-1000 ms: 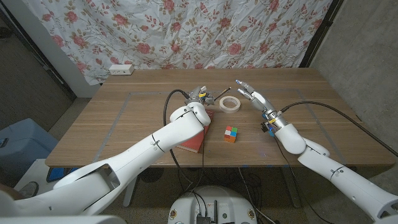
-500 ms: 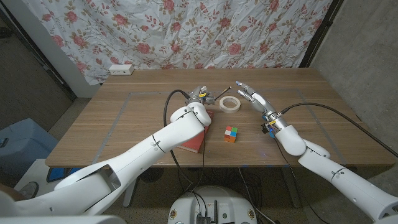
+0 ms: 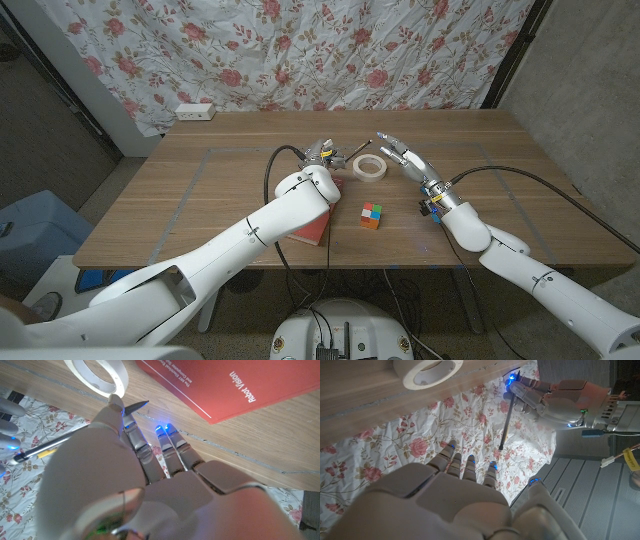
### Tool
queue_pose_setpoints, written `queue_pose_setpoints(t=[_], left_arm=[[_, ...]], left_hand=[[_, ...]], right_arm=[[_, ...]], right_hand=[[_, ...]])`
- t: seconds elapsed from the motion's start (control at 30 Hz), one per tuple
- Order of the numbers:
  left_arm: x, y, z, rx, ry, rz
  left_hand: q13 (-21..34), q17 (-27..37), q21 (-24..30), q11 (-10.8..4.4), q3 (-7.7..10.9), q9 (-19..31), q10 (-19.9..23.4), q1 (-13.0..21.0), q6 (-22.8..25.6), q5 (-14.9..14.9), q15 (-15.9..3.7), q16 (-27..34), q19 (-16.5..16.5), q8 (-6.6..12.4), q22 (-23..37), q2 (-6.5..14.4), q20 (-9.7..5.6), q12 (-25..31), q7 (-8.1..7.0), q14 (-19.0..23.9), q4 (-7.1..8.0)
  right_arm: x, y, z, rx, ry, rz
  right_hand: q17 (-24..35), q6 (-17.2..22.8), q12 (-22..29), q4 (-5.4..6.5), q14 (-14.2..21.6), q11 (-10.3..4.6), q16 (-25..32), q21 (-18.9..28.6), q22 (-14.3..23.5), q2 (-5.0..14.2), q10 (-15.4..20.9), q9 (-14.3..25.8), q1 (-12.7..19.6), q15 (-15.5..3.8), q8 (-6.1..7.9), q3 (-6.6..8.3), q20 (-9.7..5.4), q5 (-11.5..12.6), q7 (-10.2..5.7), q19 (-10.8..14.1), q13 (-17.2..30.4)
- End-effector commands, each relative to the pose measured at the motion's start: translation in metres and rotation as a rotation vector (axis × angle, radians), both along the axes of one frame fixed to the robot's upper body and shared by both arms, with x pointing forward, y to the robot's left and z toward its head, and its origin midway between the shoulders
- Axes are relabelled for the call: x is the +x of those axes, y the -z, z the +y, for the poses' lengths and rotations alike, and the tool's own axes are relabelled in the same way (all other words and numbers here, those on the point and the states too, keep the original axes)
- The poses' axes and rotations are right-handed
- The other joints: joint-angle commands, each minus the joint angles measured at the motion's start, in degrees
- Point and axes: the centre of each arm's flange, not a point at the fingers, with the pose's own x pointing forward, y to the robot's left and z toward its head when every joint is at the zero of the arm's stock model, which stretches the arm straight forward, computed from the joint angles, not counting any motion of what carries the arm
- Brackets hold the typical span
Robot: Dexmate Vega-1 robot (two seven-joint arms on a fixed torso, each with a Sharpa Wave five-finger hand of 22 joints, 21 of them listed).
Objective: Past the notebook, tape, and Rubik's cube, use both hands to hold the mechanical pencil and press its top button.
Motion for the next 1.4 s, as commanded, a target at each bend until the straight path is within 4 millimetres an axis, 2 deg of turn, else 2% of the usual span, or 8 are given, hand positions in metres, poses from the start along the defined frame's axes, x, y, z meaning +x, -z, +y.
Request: queue_pose_setpoints(t=[0.03, 1.4], left_arm=[[0.0033, -0.0003, -0.0009, -0.002, 0.005, 0.004], [0.0049, 0.0016, 0.0009, -0.001, 0.003, 0.007]], left_hand=[[0.12, 0.05, 0.25, -1.43, -0.26, 0.09, 1.76, 0.05, 0.03, 0.36, -9.40, 0.06, 0.45, 0.29, 0.11, 0.55, -2.31, 0.34, 0.16, 0.56, 0.16], [0.13, 0.04, 0.21, -1.44, -0.46, 0.10, 1.73, 0.25, 0.06, 0.37, -9.43, 0.03, 0.33, 0.33, 0.11, 0.61, -2.41, 0.33, 0.18, 0.52, 0.11]], right_arm=[[0.0006, 0.0010, 0.0070, -0.015, -0.025, 0.007], [0.0078, 0.0035, 0.0150, -0.019, -0.050, 0.035]], right_hand=[[0.15, 0.57, 0.31, 0.44, -0.37, -0.26, 0.16, 0.11, 0.26, 1.56, -0.09, 0.23, 0.19, 0.05, 0.09, 0.00, -0.03, 0.41, -0.21, -0.29, 0.06], [0.16, 1.76, 0.16, 0.68, -0.83, -0.41, 0.17, 0.13, 0.26, 1.63, -0.83, 0.26, 0.11, 0.02, 0.31, -0.03, 0.03, 0.48, -0.21, -0.63, 0.08]])
